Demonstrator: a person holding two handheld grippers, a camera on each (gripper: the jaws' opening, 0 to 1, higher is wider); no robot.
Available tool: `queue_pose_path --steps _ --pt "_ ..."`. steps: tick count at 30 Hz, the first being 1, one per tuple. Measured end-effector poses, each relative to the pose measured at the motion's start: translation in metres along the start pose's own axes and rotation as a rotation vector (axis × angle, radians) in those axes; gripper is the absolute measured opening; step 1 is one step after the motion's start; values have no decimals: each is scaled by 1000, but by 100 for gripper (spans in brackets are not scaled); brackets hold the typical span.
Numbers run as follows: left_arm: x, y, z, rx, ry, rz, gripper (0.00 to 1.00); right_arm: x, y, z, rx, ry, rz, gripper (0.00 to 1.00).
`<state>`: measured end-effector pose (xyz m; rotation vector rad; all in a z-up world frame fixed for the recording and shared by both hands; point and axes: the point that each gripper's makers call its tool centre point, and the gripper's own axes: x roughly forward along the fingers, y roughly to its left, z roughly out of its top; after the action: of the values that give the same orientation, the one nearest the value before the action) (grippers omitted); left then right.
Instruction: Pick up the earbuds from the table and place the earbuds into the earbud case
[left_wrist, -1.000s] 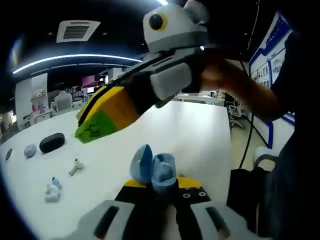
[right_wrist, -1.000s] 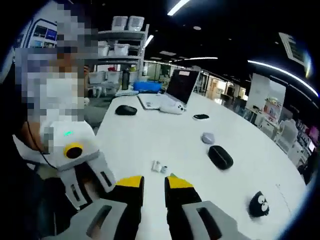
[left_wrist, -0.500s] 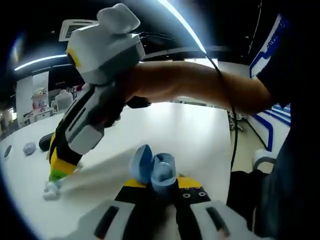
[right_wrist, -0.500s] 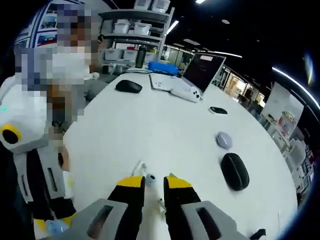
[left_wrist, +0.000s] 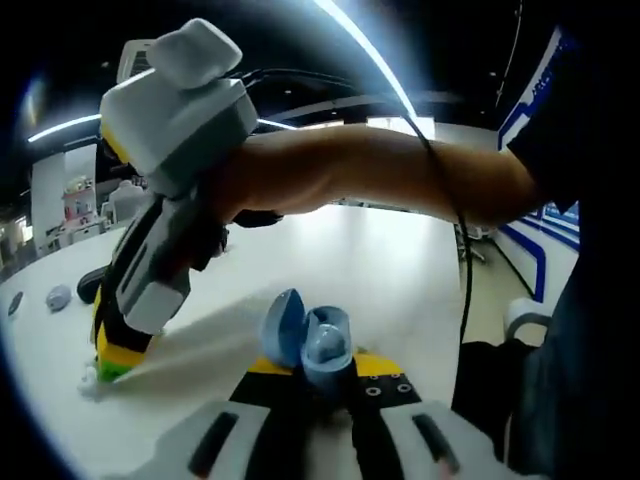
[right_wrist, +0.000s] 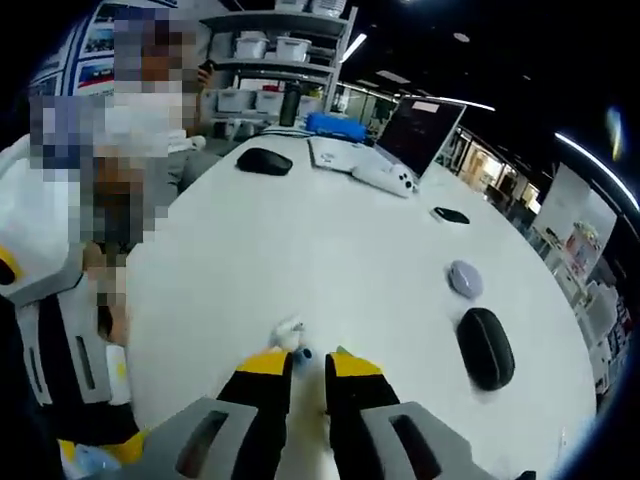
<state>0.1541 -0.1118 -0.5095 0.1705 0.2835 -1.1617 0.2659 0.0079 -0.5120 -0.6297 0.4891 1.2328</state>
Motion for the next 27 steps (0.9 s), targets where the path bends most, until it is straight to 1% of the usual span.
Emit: queue_pose_path --steps 2,5,9,13,18,21,25,27 --pt "0 0 0 0 0 0 19 3 1 1 -19 -2 9 13" --pt "0 0 0 -1 -1 1 19 6 0 1 -13 -3 14 11" --pt "0 1 0 -1 -1 2 19 6 -2 0 10 -8 11 10" --pt "0 1 0 -2 -1 2 19 -2 -5 3 49 -29 0 8" --pt "1 1 0 -2 -2 0 19 -10 -4 -7 45 0 -10 8" --pt "1 1 0 -3 -2 0 19 -17 -4 -11 44 11 -30 8" --pt "1 0 0 -3 -2 -1 19 -20 1 -16 33 28 -29 9" --pt "1 0 0 -4 -2 -1 19 -20 2 -16 14 42 -22 12"
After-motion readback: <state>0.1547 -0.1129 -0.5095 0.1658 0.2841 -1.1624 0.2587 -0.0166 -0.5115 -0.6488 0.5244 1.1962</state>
